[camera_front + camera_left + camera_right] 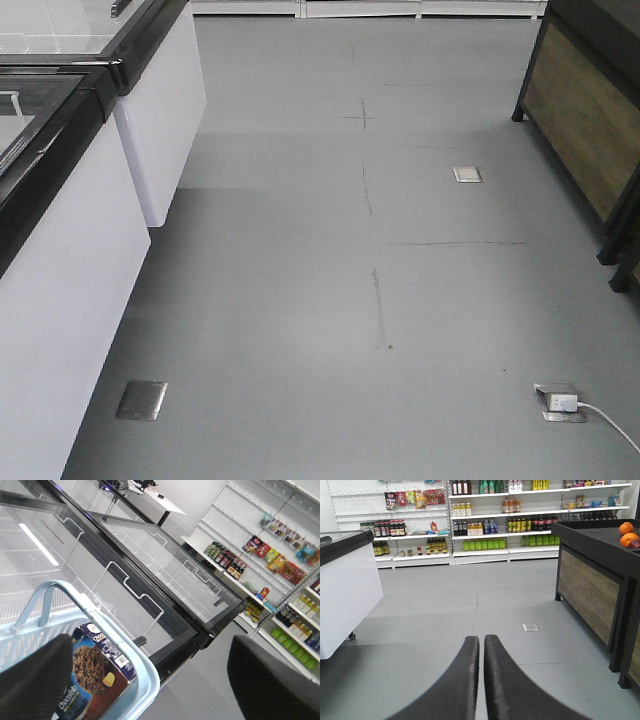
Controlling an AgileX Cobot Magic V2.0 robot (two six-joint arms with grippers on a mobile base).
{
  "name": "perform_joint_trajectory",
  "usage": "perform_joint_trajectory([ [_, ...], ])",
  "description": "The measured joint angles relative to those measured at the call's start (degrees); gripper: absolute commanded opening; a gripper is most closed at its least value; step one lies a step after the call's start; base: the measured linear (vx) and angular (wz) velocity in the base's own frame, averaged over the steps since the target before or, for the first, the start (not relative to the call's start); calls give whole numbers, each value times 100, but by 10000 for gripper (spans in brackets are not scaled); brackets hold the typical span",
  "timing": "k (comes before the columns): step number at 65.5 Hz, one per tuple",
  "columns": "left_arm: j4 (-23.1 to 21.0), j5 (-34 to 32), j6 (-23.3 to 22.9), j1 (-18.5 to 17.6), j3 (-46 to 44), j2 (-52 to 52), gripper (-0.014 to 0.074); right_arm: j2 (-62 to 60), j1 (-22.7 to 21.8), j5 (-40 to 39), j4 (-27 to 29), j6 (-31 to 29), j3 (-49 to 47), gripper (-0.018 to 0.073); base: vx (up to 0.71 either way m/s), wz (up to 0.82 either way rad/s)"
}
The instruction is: Left arm holds basket, right arm returns cookies
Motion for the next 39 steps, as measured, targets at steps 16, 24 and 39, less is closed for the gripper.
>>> perform_joint_trajectory([
  [16, -5, -137, -999, 0, 0, 123, 590, 0, 0, 0, 0, 0, 0, -6, 0, 0],
  [24, -5, -420, -1508, 0, 102, 251, 590, 0, 0, 0, 0, 0, 0, -6, 0, 0],
  [39, -11, -1238, -2268, 0, 814, 302, 590, 0, 0, 0, 0, 0, 0, -6, 0, 0],
])
